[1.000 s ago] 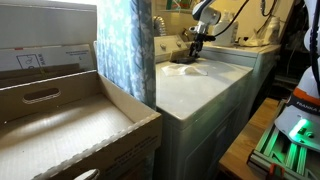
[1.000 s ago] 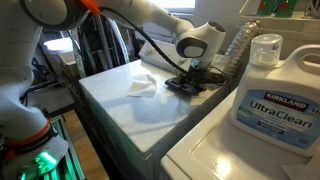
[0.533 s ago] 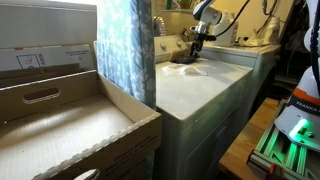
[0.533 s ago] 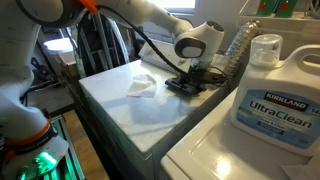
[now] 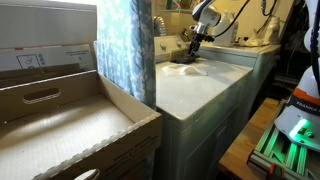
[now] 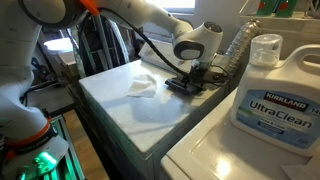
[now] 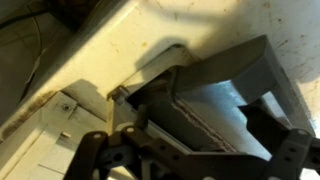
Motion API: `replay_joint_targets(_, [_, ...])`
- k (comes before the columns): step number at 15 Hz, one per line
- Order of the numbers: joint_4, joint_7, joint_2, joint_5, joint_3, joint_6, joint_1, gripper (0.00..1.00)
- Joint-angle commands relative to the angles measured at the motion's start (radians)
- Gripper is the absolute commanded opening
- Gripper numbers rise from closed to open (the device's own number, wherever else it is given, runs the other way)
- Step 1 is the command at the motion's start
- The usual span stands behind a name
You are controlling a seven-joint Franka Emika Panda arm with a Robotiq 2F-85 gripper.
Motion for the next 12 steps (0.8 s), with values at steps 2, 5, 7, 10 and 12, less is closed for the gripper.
replay_joint_targets(2, [-0.036,-0.009,0.005,0.01,0.007,0.06,0.0,1.0])
replay_joint_targets(5, [-0.042,-0.018,0.002,0.014,0.014,0.059,-0.004,1.0])
replay_joint_targets(7, [-0.034,-0.03,-0.002,0.004,0.016,0.009,-0.011,1.0])
replay_joint_targets(10, [-0.018,-0.071,-0.001,-0.027,0.008,-0.062,-0.014,1.0])
replay_joint_targets(12, [-0.012,-0.086,-0.001,-0.033,0.003,-0.068,-0.011,1.0])
